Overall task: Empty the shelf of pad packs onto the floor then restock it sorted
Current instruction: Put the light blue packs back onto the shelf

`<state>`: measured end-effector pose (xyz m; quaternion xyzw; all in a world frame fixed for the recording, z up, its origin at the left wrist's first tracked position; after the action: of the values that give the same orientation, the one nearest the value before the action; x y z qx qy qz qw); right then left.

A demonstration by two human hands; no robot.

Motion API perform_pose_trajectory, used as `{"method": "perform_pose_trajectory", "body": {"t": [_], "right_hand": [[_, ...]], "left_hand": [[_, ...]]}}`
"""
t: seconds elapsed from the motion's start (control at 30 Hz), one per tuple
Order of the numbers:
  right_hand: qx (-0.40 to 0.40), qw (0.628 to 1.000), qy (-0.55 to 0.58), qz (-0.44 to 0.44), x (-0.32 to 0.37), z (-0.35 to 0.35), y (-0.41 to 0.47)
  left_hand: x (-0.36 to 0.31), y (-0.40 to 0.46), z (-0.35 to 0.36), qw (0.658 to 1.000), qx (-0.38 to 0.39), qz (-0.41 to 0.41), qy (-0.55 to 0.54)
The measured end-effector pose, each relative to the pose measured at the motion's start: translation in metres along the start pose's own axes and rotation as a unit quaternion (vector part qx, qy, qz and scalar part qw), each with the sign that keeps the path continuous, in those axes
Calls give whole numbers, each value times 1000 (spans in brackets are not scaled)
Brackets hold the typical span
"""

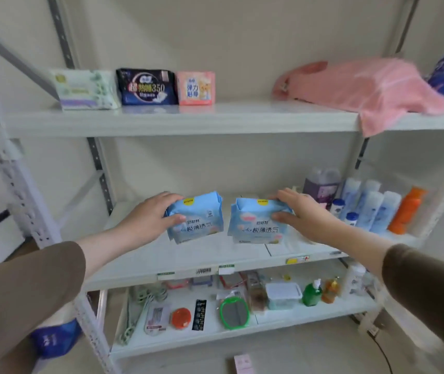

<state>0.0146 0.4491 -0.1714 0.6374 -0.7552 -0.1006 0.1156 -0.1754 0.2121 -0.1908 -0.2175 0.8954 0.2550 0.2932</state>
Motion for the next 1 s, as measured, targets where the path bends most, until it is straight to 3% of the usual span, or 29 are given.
{"method": "perform_pose_trajectory", "body": {"t": [0.23, 0.5, 1.0], "right_hand": [[-57, 998, 8, -14, -14, -128, 27], [-135, 989, 24, -59, -57, -226, 77], [-141, 980, 66, -123, -132, -228, 208]], "left_hand": [[-100, 60, -78, 997, -26, 65, 17], [-182, 170, -113, 992, -61, 101, 53], [-196, 365, -119, 992, -69, 53, 93]]}}
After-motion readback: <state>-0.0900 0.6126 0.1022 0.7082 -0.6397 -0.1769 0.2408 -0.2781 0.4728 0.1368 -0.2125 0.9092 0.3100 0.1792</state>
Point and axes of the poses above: each hand's wrist, its own y-axis towards the middle knuckle, its own z-axis out of the palm, x = y × z, the point moved 8 cm from there along y, towards the middle knuckle, and after that the axes turned 15 degrees about -y, right-handed, at the moved point
